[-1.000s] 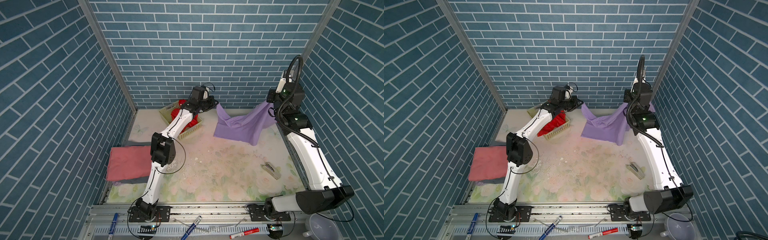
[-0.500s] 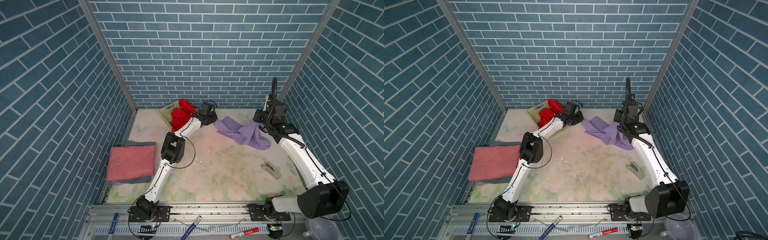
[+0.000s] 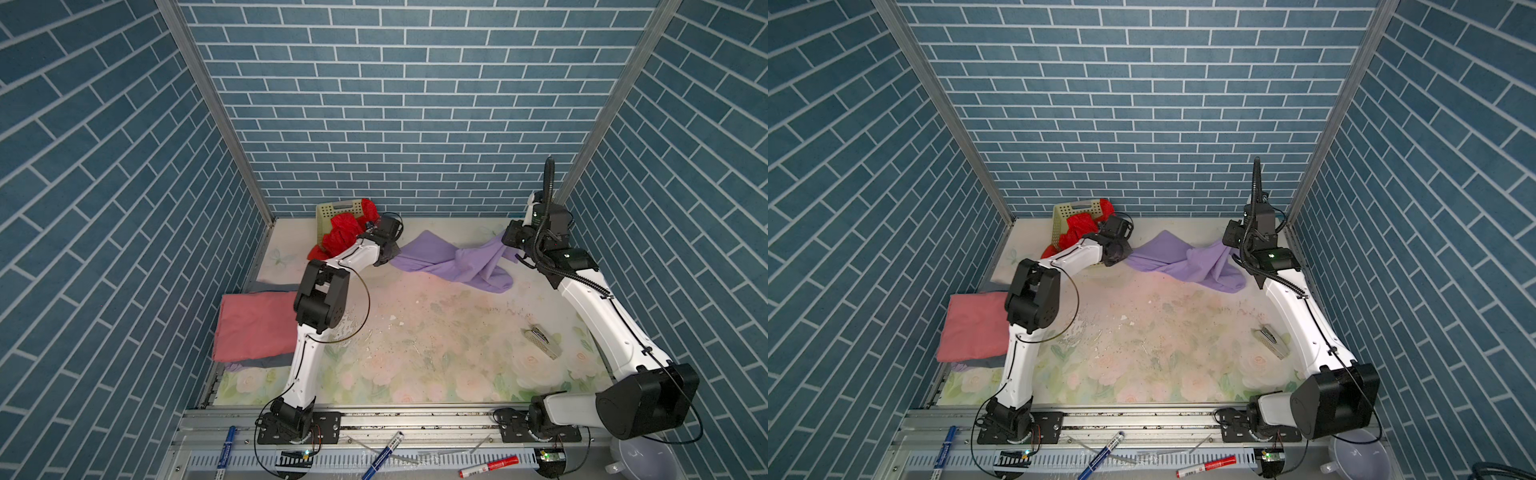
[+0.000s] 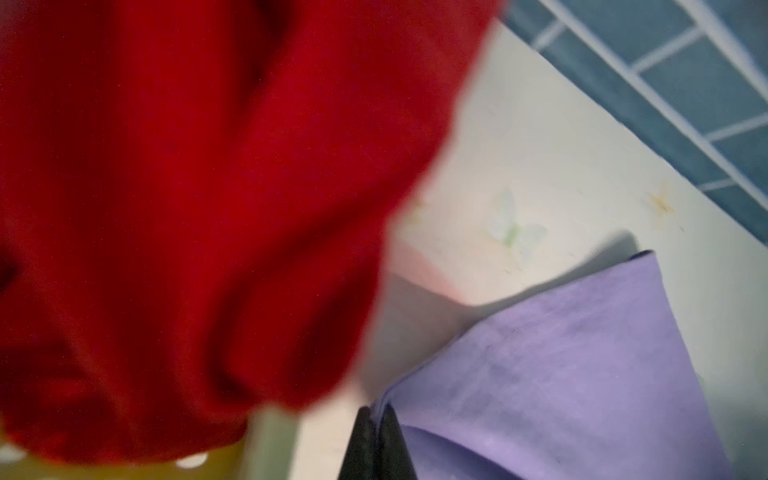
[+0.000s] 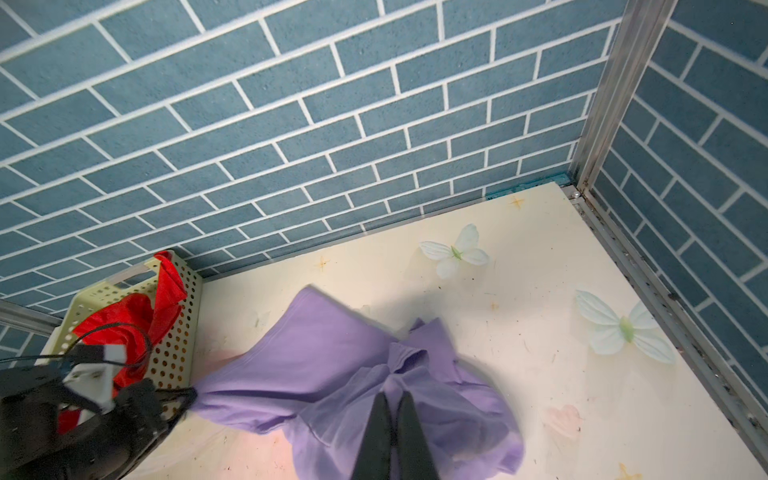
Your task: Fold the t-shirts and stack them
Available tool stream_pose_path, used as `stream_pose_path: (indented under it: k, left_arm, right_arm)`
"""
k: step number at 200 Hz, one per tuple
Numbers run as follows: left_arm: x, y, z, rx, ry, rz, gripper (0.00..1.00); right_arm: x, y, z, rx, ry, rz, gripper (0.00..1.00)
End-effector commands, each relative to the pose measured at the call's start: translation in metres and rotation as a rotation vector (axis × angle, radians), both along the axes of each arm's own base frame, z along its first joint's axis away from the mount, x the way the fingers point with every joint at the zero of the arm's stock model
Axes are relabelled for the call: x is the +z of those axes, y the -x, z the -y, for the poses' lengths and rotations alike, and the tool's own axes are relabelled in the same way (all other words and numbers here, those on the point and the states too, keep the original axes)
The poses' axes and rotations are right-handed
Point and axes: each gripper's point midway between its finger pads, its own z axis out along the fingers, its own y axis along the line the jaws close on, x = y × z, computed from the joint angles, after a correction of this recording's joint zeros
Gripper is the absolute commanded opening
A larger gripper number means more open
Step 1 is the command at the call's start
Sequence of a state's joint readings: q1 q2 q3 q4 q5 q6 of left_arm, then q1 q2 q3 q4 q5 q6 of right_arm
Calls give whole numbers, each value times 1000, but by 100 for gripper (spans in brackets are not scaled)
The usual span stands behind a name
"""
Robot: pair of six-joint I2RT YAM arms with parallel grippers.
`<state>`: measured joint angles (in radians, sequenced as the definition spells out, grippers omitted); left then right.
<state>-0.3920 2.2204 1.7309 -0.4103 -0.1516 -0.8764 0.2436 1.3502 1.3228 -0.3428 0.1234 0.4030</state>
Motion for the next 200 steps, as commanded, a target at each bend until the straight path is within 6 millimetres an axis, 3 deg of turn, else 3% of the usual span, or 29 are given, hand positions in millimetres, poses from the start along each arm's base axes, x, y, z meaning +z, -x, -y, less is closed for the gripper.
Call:
stream_pose_path:
  k: [1, 21, 46, 60, 82, 112, 133, 149, 157, 173, 181, 185, 200]
  left_arm:
    - [27, 5, -60, 135, -54, 76, 0]
    - [49, 16, -60, 86, -32, 121, 0]
    - [80, 16, -29, -60, 84, 177, 0]
    - [110, 13, -10, -142, 163, 237, 0]
    - [179, 3, 10, -246, 236, 393, 0]
    - [281, -17, 11, -298, 279, 602, 0]
    - [354, -13, 10, -340, 309, 741, 0]
    - [394, 6, 7, -371, 314, 829, 0]
    - [403, 16, 4, -374, 307, 853, 0]
    - [399, 40, -8, -357, 284, 854, 0]
    - [384, 53, -17, -333, 257, 822, 0]
    - [367, 59, -22, -314, 237, 781, 0]
    - [321, 91, -41, -244, 199, 672, 0]
  right_arm:
    - [4, -7, -13, 55, -41, 28, 0]
    - [2, -14, -20, 82, -59, 32, 0]
    - [8, -32, -28, 110, -46, 59, 0]
    - [19, -49, -30, 114, -20, 99, 0]
    - [62, -77, -30, 104, 39, 214, 0]
    - [138, -107, -25, 75, 109, 387, 0]
    - [189, -94, -18, 61, 146, 486, 0]
    - [208, -68, -8, 46, 179, 526, 0]
    - [207, -52, -3, 36, 190, 529, 0]
    - [173, -21, 11, 3, 186, 473, 0]
    - [140, -7, 18, -25, 150, 405, 0]
    - [121, 0, 22, -40, 139, 364, 0]
    - [37, 27, 37, -109, 109, 177, 0]
